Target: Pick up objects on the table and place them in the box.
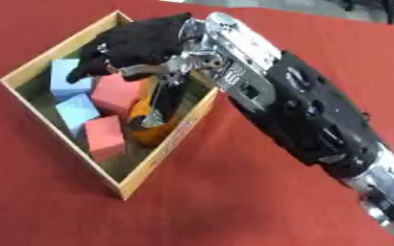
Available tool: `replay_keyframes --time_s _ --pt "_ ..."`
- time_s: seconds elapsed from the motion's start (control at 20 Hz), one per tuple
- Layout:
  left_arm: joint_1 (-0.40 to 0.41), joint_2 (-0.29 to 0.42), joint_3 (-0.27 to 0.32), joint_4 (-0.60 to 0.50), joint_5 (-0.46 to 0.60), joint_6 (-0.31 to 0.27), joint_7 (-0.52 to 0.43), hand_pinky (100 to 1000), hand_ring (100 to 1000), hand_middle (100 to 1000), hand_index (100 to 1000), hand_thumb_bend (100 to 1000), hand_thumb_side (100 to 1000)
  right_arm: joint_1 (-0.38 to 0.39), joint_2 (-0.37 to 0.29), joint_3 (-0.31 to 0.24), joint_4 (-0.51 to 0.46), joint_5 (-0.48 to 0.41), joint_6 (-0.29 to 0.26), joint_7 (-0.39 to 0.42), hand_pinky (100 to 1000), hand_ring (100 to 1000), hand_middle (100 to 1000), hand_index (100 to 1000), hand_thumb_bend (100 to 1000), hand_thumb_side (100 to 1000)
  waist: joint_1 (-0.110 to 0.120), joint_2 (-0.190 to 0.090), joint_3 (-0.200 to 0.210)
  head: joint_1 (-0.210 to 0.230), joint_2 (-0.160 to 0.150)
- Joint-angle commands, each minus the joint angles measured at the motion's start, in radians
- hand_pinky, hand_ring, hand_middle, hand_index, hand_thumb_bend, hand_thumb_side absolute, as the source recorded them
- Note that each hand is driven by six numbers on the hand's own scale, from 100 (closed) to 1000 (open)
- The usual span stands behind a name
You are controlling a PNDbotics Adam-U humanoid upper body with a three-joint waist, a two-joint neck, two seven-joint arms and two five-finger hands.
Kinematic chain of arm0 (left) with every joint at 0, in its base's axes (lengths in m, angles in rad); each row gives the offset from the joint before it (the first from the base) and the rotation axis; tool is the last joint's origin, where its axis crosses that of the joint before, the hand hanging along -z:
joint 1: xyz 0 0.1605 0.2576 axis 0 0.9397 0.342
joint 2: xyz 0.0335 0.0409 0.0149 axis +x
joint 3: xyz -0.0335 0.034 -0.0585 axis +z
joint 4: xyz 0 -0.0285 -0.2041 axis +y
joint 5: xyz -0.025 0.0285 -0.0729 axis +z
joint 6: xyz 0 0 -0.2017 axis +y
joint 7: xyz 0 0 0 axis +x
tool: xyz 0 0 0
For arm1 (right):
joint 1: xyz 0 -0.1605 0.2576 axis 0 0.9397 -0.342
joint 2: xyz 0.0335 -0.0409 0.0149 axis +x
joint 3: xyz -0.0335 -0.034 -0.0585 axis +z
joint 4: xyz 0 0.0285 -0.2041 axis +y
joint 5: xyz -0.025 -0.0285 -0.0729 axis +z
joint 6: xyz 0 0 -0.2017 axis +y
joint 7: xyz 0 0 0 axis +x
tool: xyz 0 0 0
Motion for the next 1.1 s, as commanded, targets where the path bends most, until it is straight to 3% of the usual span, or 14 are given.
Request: replay_keyframes --time_s 0.05,0.1,0.2,0.25,0.3,0.45,0.5,0.55,0.7,1.0,1.05,1.1 --pt "-0.004 0.015 0.006 -0.015 0.001 0.000 0.002 939 918 784 877 207 798 0.001 -0.043 -0.069 -0.076 -0.012 0.059 -0.050 946 1000 826 1000 215 257 0.000 -0.040 -0.003 0.006 0.000" --pt "-0.004 0.015 0.007 -0.015 0.001 0.000 0.003 939 918 784 877 207 798 0.012 -0.050 -0.095 -0.100 -0.019 0.092 -0.080 929 999 813 985 120 224 0.000 -0.040 -0.005 0.008 0.001" --pt "-0.002 0.015 0.009 -0.015 -0.001 0.000 0.005 938 918 784 876 207 797 0.046 -0.069 -0.158 -0.151 -0.044 0.172 -0.163 906 972 783 956 100 102 0.001 -0.042 -0.009 0.016 0.003" --pt "-0.001 0.015 0.010 -0.015 -0.001 0.000 0.007 938 918 784 876 207 796 0.069 -0.078 -0.188 -0.174 -0.074 0.215 -0.209 895 956 750 924 100 100 0.002 -0.043 -0.012 0.020 0.003" --pt "-0.001 0.016 0.011 -0.015 -0.002 -0.001 0.008 938 918 784 876 207 796 0.090 -0.087 -0.213 -0.196 -0.116 0.255 -0.256 895 956 750 924 100 100 0.002 -0.044 -0.014 0.024 0.003" --pt "0.002 0.017 0.013 -0.015 -0.004 -0.003 0.013 937 917 784 876 206 795 0.157 -0.107 -0.298 -0.255 -0.297 0.327 -0.440 879 937 711 867 100 247 0.006 -0.045 -0.021 0.037 0.000" --pt "0.002 0.017 0.014 -0.015 -0.005 -0.004 0.015 937 917 784 876 206 795 0.176 -0.112 -0.323 -0.261 -0.353 0.320 -0.501 878 935 710 865 100 261 0.007 -0.045 -0.022 0.041 -0.001" --pt "0.003 0.017 0.015 -0.015 -0.005 -0.004 0.017 937 917 784 876 206 795 0.194 -0.112 -0.349 -0.264 -0.400 0.303 -0.555 877 927 706 851 100 334 0.009 -0.044 -0.025 0.045 -0.003" --pt "0.006 0.017 0.018 -0.015 -0.008 -0.005 0.022 937 917 784 875 205 795 0.246 -0.102 -0.422 -0.266 -0.499 0.227 -0.684 875 921 703 838 100 353 0.013 -0.043 -0.032 0.057 -0.005" --pt "0.010 0.018 0.021 -0.015 -0.013 -0.008 0.029 937 918 785 875 203 795 0.354 -0.090 -0.521 -0.267 -0.579 0.100 -0.850 871 918 715 844 100 395 0.024 -0.039 -0.043 0.078 -0.009" --pt "0.011 0.018 0.021 -0.015 -0.014 -0.008 0.030 937 918 785 875 203 795 0.370 -0.087 -0.528 -0.267 -0.586 0.087 -0.863 875 924 707 869 100 502 0.025 -0.038 -0.045 0.081 -0.010" --pt "0.012 0.018 0.022 -0.015 -0.015 -0.008 0.031 937 918 785 875 203 796 0.388 -0.081 -0.535 -0.267 -0.592 0.086 -0.876 877 927 701 871 100 531 0.027 -0.038 -0.046 0.083 -0.011"
